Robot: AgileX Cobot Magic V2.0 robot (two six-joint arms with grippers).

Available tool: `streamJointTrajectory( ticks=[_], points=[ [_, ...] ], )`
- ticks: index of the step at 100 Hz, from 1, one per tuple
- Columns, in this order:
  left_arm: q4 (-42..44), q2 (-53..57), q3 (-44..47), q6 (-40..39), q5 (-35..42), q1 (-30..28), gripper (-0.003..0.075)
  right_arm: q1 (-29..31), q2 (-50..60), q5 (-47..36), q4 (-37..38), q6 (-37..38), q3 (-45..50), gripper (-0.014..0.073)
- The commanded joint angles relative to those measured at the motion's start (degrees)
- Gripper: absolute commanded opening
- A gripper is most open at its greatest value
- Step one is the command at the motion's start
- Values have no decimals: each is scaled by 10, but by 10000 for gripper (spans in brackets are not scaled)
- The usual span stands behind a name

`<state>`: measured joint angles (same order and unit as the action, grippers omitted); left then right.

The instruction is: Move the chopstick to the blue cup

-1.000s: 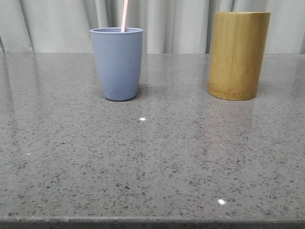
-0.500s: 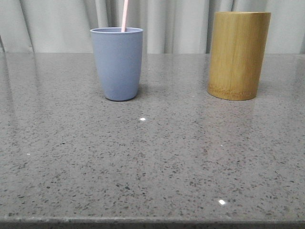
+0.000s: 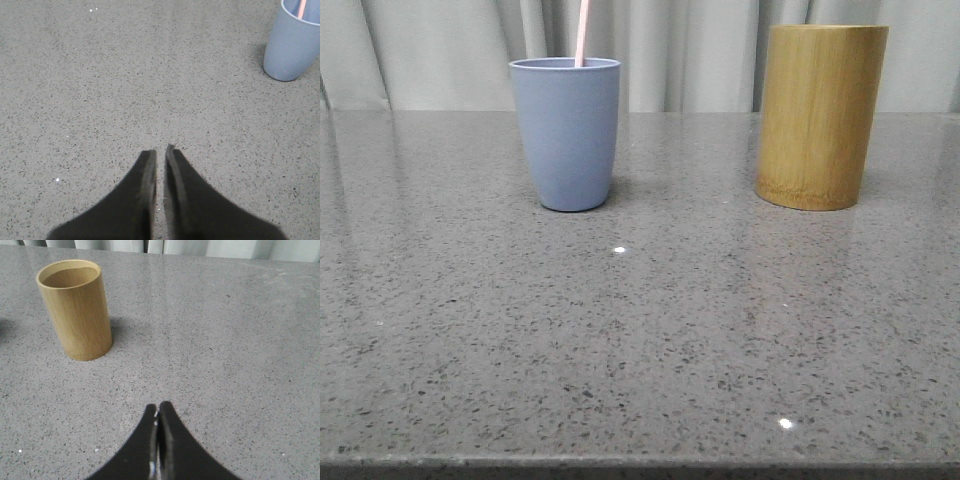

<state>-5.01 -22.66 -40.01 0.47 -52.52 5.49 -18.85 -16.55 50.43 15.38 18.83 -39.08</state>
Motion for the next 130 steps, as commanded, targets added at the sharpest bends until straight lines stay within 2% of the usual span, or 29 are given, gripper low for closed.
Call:
streamJointTrajectory(
  ticks=[1,104,111,118,130],
  points=[
    [-8,-6,-14,-5,45,-3,-19,2,-6,-41,16,1,-13,-67],
    [-8,-3,-12,-5,48,-3,-19,2,-6,-41,16,1,-13,-67],
    [1,7,-2,-5,71,-3,-19,2,-6,-41,16,1,-13,-67],
    [1,26,21,-5,127,-3,-19,2,-6,-41,16,1,-13,-67],
    [1,67,86,-5,276,-3,-19,2,-6,-41,16,1,-13,-67]
  ],
)
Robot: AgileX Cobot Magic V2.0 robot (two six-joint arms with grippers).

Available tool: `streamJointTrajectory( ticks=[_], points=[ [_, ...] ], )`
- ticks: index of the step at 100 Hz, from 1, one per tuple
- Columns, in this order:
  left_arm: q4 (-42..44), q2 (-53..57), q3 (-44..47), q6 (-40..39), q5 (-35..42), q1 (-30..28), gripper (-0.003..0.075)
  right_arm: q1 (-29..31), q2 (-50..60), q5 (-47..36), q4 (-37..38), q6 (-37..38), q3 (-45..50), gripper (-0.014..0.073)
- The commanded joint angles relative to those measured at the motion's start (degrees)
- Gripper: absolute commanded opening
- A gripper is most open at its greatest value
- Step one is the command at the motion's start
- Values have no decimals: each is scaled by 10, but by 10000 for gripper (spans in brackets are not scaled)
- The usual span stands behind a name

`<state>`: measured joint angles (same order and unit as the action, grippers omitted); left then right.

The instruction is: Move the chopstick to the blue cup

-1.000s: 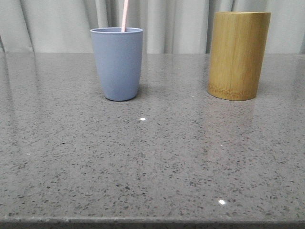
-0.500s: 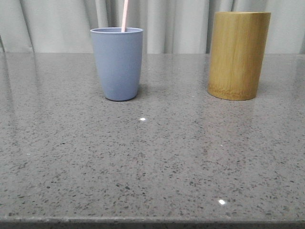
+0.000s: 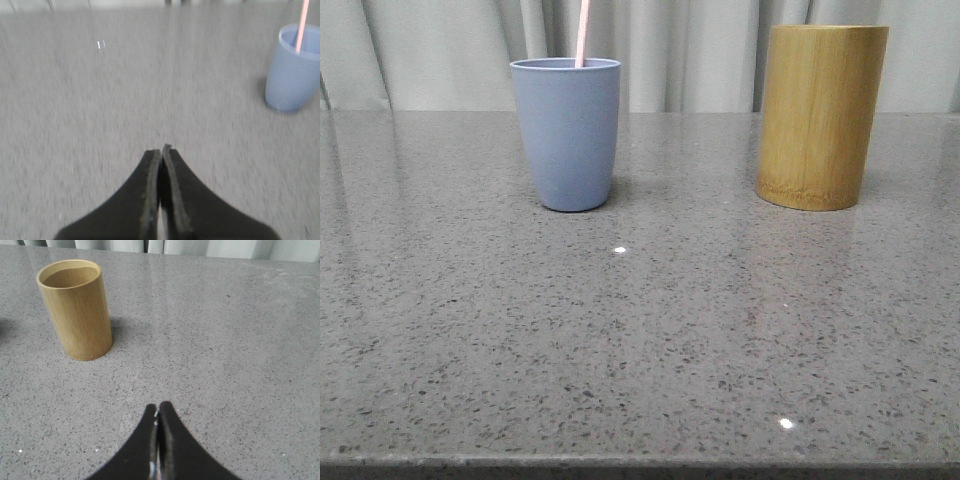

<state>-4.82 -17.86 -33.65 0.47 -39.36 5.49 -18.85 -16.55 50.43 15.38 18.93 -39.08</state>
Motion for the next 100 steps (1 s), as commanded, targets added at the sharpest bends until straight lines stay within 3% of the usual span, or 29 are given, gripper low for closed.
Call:
streamJointTrajectory(
  ticks=[1,21,45,87,100],
  points=[
    [-1,25,31,-5,153,-3,-19,2,-6,-41,16,0,-13,-67],
    [14,114,162,-5,286,-3,-19,2,-6,-41,16,0,-13,-67],
    [36,203,273,-5,308,-3,-19,2,-6,-41,16,0,-13,-67],
    [76,200,342,-5,431,-3,-19,2,-6,-40,16,0,-10,-67],
    [76,200,343,-5,432,-3,-19,2,-6,-40,16,0,-10,-67]
  ],
)
